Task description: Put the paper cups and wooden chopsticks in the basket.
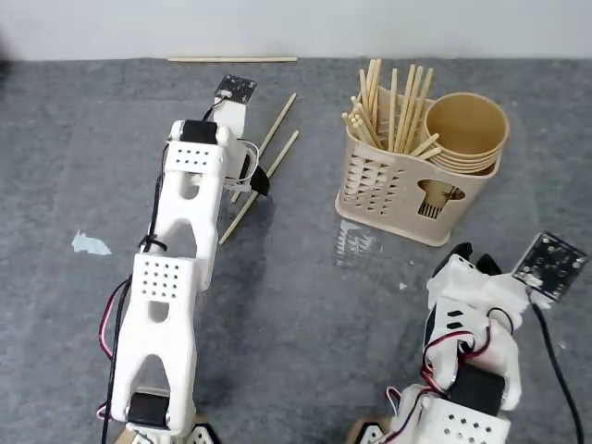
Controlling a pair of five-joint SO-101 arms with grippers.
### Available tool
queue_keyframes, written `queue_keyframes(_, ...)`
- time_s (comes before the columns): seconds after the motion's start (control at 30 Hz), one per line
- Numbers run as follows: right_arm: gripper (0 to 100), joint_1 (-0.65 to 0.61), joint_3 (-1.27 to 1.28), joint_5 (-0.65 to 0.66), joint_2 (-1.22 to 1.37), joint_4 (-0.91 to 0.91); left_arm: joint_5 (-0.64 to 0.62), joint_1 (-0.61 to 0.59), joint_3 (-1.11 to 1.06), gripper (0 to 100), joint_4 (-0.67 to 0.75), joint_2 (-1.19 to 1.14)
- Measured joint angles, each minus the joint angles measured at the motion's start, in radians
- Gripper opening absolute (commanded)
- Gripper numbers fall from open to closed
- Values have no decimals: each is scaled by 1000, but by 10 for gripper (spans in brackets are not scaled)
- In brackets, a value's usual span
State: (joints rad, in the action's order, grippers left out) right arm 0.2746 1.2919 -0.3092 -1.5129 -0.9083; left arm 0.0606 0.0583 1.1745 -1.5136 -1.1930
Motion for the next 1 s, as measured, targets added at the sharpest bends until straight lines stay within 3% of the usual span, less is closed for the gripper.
queue_keyframes(0.17,111,-2,0,0,0,0,5,8,97,270,-23,-75)
queue_keyframes(0.33,111,2,0,0,0,0,97,31,144,160,-115,-83)
queue_keyframes(0.5,111,-2,0,0,0,0,170,63,157,123,-196,-84)
queue_keyframes(1.0,111,-2,0,0,0,0,190,72,130,12,-216,-83)
